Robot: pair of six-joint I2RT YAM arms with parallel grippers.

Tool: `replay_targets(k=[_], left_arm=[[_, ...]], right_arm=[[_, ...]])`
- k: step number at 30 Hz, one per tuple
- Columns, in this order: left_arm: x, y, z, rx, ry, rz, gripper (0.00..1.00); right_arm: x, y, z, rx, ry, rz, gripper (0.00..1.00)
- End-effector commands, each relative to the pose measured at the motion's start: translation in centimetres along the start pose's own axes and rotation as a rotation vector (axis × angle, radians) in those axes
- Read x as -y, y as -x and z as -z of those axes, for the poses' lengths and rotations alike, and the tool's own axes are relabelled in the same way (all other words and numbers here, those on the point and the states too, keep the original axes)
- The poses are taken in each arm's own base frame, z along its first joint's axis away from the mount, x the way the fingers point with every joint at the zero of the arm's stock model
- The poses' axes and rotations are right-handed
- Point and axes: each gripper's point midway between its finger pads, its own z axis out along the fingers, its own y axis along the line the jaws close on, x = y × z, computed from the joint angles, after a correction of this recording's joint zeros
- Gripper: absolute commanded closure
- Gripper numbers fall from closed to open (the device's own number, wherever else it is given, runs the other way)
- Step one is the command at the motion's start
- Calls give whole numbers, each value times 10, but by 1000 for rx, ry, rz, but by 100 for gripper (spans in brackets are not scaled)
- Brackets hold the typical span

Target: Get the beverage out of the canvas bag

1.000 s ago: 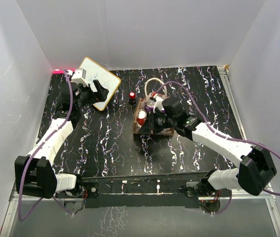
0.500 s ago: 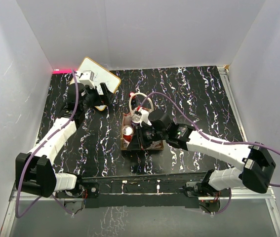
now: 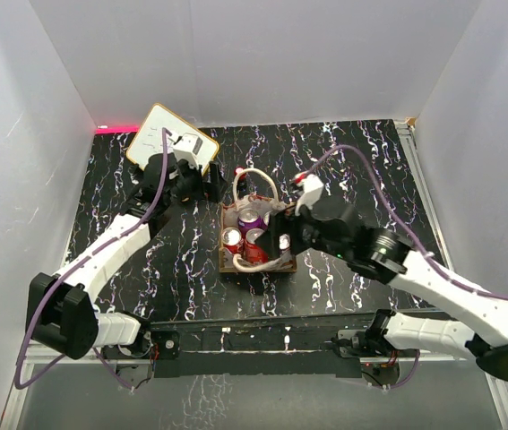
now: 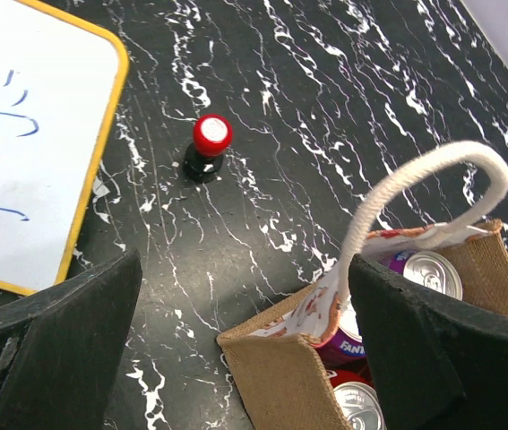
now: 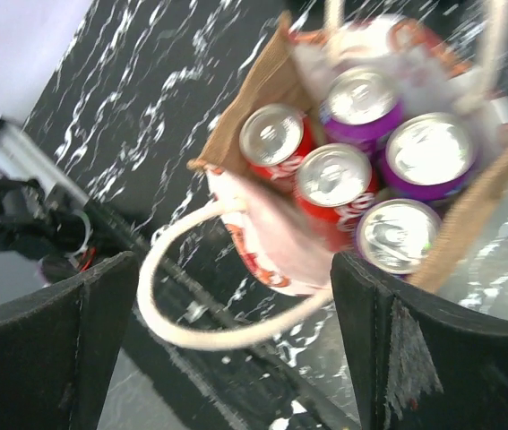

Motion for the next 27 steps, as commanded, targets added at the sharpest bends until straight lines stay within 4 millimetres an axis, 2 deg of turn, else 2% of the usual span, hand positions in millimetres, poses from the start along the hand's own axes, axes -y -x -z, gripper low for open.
replay_targets(k=[1, 5, 8, 12, 15, 17, 21, 25, 27], left_arm=[[14, 27, 12, 73, -16, -69, 3], [16, 32, 15, 103, -16, -83, 3], [14, 41, 11, 141, 0, -70, 3], [24, 73, 2, 188, -27, -29, 3], [25, 89, -5, 205, -24, -38, 3], [17, 91, -6, 213, 15, -57, 3], [-14, 75, 1, 248, 153, -75, 3], [-41, 79, 15, 250, 320, -59, 3], [-48, 79, 20, 250, 356, -56, 3]], right_arm=[[28, 54, 45, 234, -180, 68, 7], [39, 64, 46, 263, -253, 82, 6], [42, 64, 25, 212, -300, 97, 6], [40, 66, -2, 149, -329, 109, 6], [35, 62, -23, 103, -308, 122, 6], [31, 58, -37, 74, -289, 133, 6], [31, 52, -59, 23, -292, 161, 13], [33, 49, -77, -3, -296, 192, 25], [31, 49, -86, -12, -288, 200, 26]])
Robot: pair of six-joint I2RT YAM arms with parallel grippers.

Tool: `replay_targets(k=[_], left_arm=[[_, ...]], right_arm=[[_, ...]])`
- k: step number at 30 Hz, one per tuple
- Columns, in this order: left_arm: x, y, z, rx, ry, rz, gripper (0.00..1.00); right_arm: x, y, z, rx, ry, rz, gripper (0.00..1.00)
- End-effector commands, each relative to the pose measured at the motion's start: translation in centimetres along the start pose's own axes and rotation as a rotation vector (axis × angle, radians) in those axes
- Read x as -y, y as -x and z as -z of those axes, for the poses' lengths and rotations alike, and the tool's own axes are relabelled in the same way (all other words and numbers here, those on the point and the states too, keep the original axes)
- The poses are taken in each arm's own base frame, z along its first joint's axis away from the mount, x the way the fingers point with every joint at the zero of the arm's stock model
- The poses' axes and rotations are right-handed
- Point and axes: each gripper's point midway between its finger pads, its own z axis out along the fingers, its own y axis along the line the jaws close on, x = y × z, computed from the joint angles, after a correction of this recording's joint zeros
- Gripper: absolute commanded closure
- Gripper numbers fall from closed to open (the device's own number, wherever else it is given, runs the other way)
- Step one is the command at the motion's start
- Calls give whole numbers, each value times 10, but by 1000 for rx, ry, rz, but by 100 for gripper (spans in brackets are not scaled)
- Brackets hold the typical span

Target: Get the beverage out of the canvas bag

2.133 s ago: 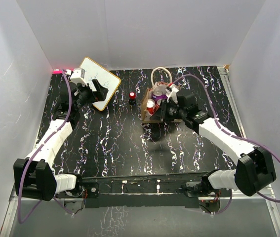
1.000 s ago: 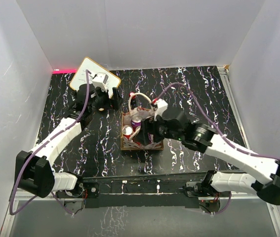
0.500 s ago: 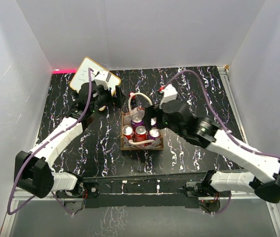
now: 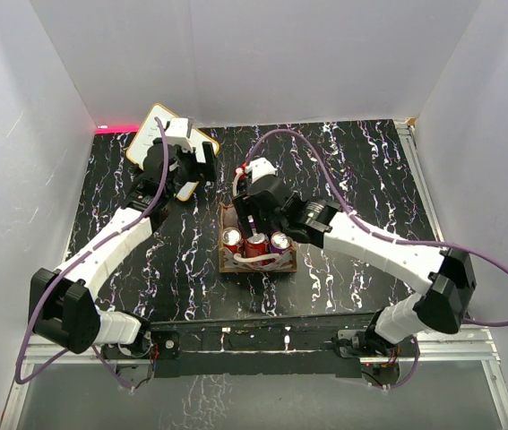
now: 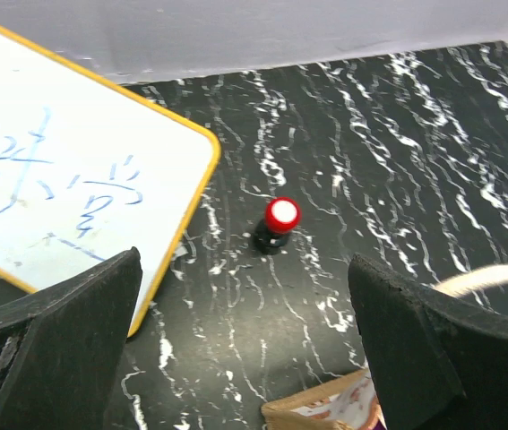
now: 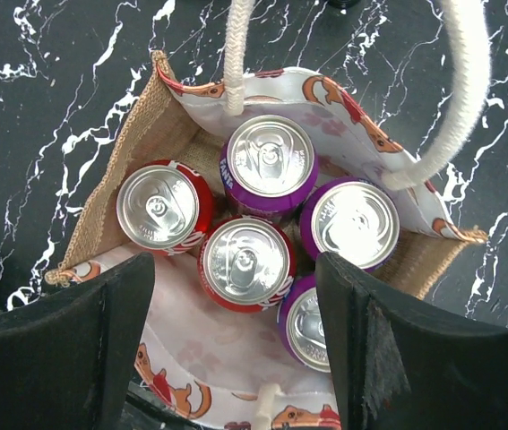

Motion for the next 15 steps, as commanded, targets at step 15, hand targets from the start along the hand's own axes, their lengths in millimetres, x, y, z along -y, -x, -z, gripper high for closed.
replay_targets(k=[15], left_arm=[[-36, 28, 17, 90, 155, -24, 3]], right_arm=[[-13, 20, -70, -50, -36, 57, 27]])
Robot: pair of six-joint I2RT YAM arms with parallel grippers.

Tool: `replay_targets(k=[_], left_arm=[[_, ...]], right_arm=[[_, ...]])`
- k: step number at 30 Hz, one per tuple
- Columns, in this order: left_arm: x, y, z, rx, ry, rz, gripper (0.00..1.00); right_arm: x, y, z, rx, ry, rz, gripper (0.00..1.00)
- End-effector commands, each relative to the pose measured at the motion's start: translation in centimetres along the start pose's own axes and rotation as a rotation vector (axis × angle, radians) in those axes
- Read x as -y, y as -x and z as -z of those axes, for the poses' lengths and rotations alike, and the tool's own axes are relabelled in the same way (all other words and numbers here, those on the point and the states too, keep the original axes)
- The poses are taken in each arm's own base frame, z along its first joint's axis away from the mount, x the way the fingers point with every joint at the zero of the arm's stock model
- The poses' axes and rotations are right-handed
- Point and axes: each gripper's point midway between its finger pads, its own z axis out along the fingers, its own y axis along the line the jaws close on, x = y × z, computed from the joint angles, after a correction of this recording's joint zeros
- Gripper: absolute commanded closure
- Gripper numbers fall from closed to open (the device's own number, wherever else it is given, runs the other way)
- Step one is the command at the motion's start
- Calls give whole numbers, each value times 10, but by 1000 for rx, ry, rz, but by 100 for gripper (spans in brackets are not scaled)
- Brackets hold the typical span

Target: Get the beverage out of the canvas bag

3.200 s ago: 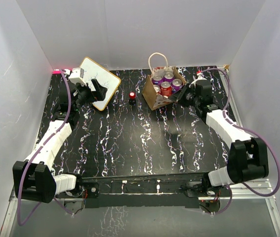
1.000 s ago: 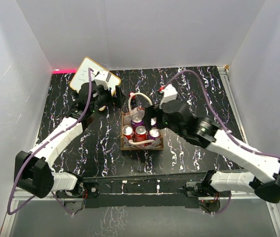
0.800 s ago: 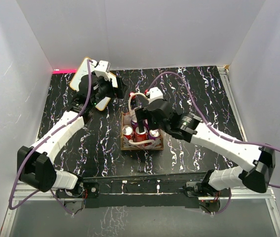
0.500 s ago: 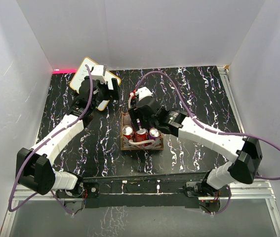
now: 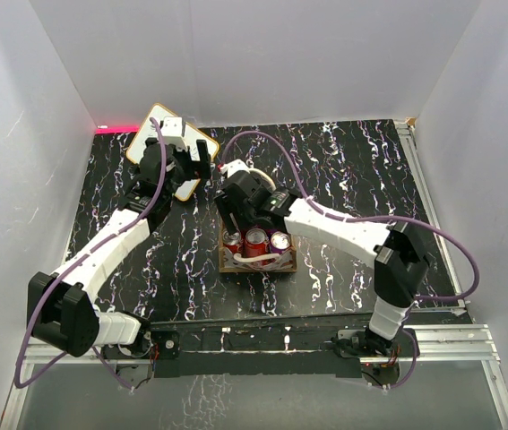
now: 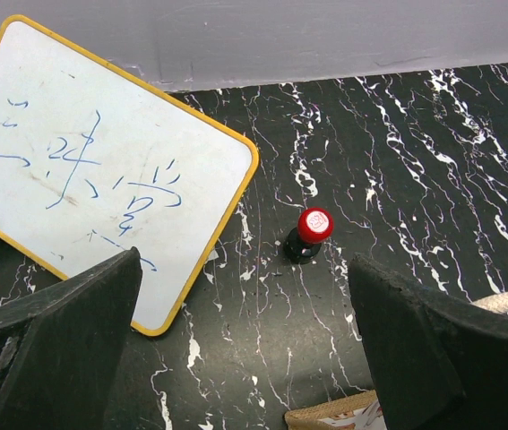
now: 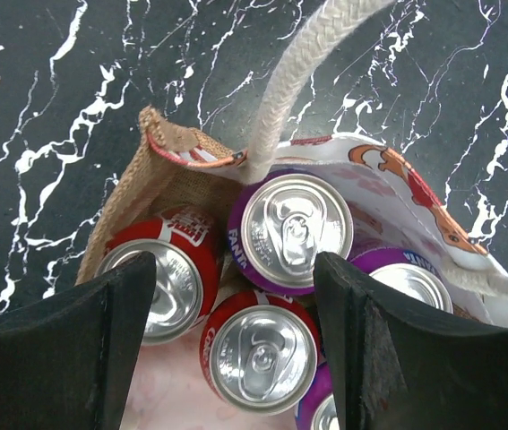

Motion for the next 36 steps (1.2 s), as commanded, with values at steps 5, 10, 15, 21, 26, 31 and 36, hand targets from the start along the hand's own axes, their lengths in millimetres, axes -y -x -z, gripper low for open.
replay_targets(k=[5, 10, 15, 21, 26, 31, 36], left_arm=[[-18, 20, 8, 58, 40, 14, 3], [-25, 19, 6, 56, 43, 43, 3], [-34, 18, 1, 48, 44, 82, 3], [-41, 17, -2, 45, 43, 105, 3], [-43, 15, -5, 32, 36, 112, 3], [-44, 14, -8, 23, 23, 130, 3], [-46, 14, -11, 17, 14, 155, 3]], right_arm=[[15, 26, -8, 46, -63, -7, 27], [27, 22, -15, 26, -73, -33, 27], [28, 14, -27, 1, -72, -32, 27], [26, 8, -39, -25, -69, -22, 24], [26, 2, -44, -45, -70, -14, 24], [28, -7, -45, -78, -77, -1, 23], [29, -20, -50, -119, -78, 17, 18]])
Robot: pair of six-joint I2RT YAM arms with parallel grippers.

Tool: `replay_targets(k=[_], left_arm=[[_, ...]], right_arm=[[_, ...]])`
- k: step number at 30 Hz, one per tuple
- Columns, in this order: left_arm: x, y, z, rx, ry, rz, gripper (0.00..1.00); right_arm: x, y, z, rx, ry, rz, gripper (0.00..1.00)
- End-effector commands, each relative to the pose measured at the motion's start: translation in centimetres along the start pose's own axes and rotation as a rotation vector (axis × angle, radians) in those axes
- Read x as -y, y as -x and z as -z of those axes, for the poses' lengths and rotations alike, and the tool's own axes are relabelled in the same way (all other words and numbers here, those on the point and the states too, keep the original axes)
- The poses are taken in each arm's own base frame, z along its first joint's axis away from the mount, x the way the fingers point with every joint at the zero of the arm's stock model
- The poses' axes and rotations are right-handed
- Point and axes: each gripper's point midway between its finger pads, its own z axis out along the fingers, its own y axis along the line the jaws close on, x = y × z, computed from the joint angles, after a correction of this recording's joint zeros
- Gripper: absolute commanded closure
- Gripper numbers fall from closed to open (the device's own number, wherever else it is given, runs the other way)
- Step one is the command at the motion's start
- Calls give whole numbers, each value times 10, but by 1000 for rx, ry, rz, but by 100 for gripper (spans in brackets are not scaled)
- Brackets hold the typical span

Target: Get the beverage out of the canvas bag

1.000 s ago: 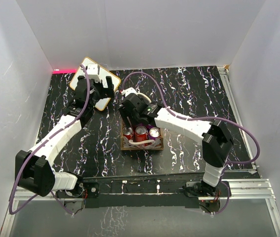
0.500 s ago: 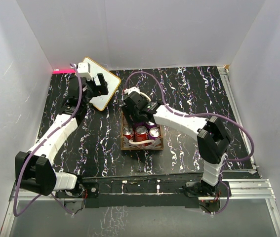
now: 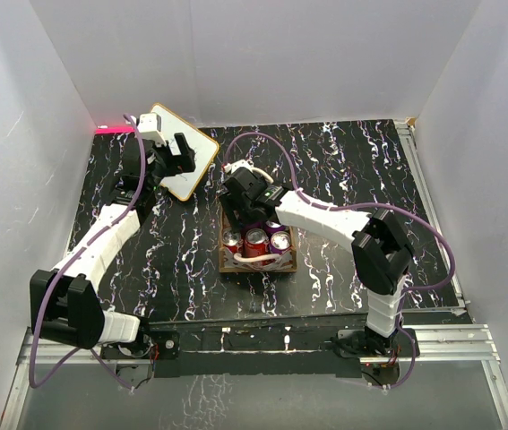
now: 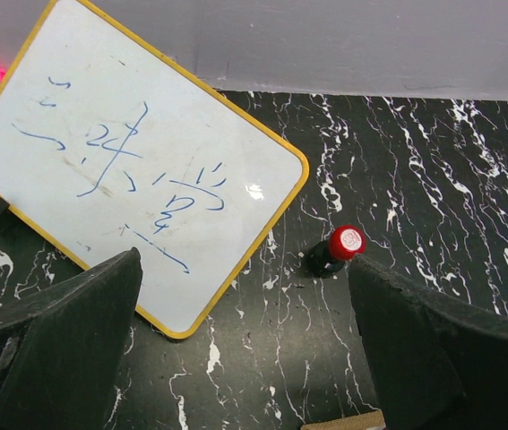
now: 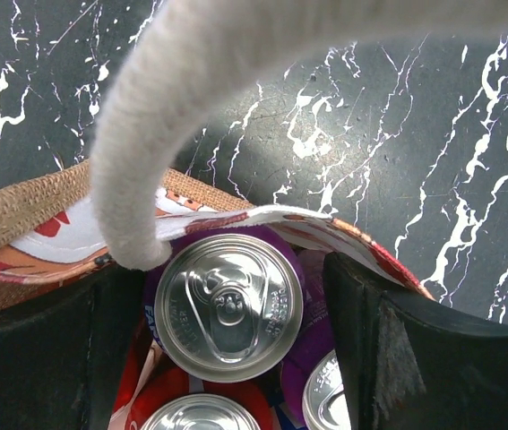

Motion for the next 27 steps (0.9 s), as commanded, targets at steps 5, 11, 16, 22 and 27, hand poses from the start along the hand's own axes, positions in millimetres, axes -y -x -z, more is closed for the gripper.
replay_targets(k=[5, 11, 16, 22, 27], left_arm=[[0, 15, -3, 24, -33, 47, 3], [-2, 16, -3, 27, -29, 47, 3], [-2, 17, -2, 27, -30, 48, 3], [-2, 18, -1, 31, -31, 48, 3], [-1, 19, 0, 35, -32, 48, 3]], right_arm=[[-2, -13, -12, -85, -8, 52, 16], [-9, -25, -19, -158, 18, 74, 16], [-12, -28, -22, -184, 25, 75, 26], [-16, -1, -7, -115, 49, 69, 40], [-17, 28, 14, -15, 69, 56, 46]])
